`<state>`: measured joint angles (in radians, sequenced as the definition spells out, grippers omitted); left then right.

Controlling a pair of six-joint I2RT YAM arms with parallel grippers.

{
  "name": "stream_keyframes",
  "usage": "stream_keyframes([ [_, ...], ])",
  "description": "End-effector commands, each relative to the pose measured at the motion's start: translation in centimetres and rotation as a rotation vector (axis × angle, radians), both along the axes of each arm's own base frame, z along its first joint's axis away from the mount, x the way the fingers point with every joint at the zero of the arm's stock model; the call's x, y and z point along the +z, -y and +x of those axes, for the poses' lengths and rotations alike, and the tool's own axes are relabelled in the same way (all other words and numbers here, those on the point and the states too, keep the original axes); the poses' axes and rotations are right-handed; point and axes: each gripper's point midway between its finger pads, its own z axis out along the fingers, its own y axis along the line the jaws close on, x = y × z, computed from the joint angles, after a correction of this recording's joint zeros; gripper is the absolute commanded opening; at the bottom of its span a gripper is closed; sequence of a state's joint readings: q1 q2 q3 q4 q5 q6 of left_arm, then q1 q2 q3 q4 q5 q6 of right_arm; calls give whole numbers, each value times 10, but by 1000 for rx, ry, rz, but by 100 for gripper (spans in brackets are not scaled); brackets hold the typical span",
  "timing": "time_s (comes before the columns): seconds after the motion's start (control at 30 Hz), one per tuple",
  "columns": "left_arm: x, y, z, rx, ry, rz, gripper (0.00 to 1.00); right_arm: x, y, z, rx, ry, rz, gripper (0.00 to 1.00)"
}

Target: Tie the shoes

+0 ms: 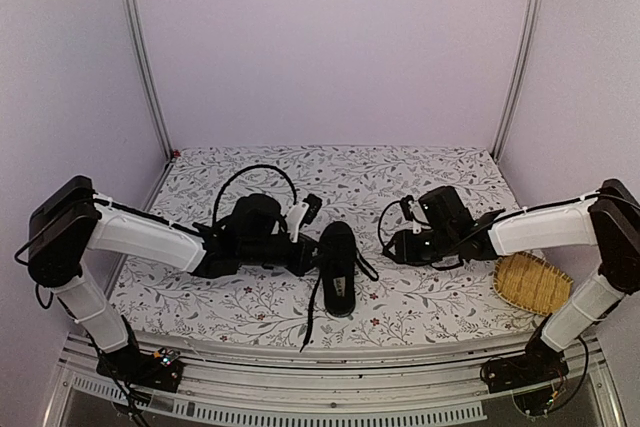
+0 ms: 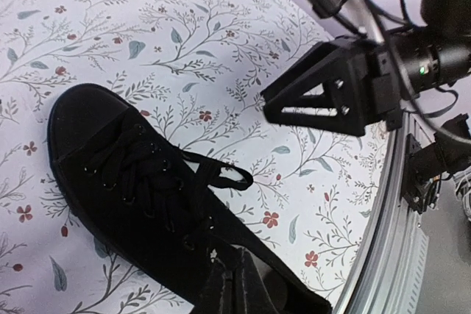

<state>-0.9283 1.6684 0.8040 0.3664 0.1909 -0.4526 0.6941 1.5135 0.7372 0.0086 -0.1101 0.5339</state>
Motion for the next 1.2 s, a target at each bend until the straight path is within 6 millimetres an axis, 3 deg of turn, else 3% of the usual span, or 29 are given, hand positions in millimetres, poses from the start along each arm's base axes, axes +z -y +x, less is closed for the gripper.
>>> stream_keyframes([
  [0.0, 13, 5, 7, -11, 21, -30, 0, -23, -19, -9, 32, -52, -75, 40],
  [0.17, 8, 5, 5, -21, 4, -24, 0, -43, -38, -15, 52, -67, -152, 42],
  [0.37, 10, 4, 5, -18, 8, -26, 0, -62, -36, -7, -12, -64, -279, 39],
  [0.77, 8, 3, 7, -15, 8, -24, 0, -66, -30, -15, -5, -63, -304, 37],
  [0.83, 9, 3, 7, -13, 9, -26, 0, -74, -28, -17, 1, -72, -320, 30],
  [0.93, 9, 1, 9, 1, 12, -32, 0, -80, -26, -17, -15, -84, -327, 6],
  [1.03, 9, 0, 8, 0, 9, -37, 0, -67, -30, -5, -32, -65, -284, 2],
  [1.17, 8, 0, 6, -7, 7, -36, 0, -19, -48, 27, -19, 15, -110, 2],
])
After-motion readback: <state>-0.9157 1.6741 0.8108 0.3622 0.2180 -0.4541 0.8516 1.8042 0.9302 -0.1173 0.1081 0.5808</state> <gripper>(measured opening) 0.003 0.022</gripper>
